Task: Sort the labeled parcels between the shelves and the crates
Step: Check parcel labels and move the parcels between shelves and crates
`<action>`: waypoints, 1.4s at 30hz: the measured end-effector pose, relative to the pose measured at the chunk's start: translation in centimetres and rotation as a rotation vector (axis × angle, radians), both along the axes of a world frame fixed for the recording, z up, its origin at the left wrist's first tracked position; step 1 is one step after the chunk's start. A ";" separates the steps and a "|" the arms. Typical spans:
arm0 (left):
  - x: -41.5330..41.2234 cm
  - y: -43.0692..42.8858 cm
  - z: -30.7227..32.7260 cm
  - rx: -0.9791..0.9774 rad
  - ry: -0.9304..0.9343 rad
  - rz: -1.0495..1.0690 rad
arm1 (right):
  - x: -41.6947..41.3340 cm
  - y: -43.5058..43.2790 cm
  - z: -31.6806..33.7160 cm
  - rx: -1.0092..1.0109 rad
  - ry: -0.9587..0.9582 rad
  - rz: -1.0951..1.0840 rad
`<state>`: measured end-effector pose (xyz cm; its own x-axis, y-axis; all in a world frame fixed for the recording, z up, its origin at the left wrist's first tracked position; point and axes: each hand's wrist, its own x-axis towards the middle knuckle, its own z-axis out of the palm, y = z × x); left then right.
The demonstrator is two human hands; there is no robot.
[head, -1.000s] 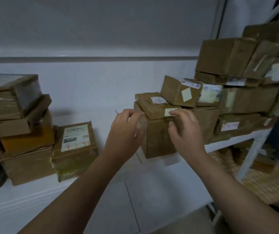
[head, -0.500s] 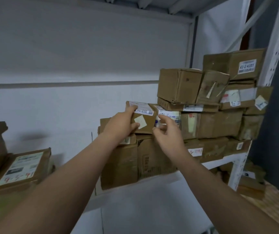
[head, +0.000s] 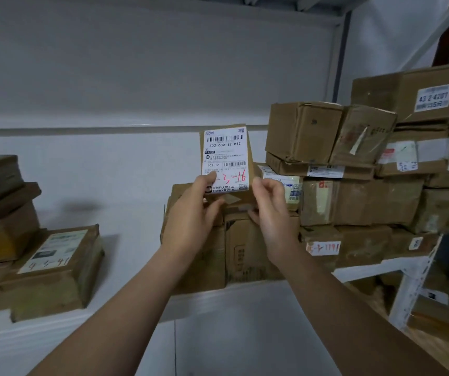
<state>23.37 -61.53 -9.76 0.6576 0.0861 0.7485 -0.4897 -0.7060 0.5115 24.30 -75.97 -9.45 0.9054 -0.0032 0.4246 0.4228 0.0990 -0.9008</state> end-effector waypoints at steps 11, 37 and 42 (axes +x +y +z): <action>-5.5 -0.6 0.1 -0.433 0.075 -0.427 | -3.2 -1.1 -0.9 0.060 -0.270 0.037; -10.8 8.2 -2.2 -0.595 0.067 -0.284 | -7.3 9.2 -2.0 0.001 -0.468 0.208; -12.1 14.0 -2.7 -0.540 0.053 -0.017 | -6.8 15.3 -3.9 -0.243 -0.508 0.251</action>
<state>11.28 -47.49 -12.43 0.6982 0.4384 0.5660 -0.4622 -0.3277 0.8240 17.46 -60.64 -13.32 0.5506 0.3347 0.7647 0.7951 0.0686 -0.6025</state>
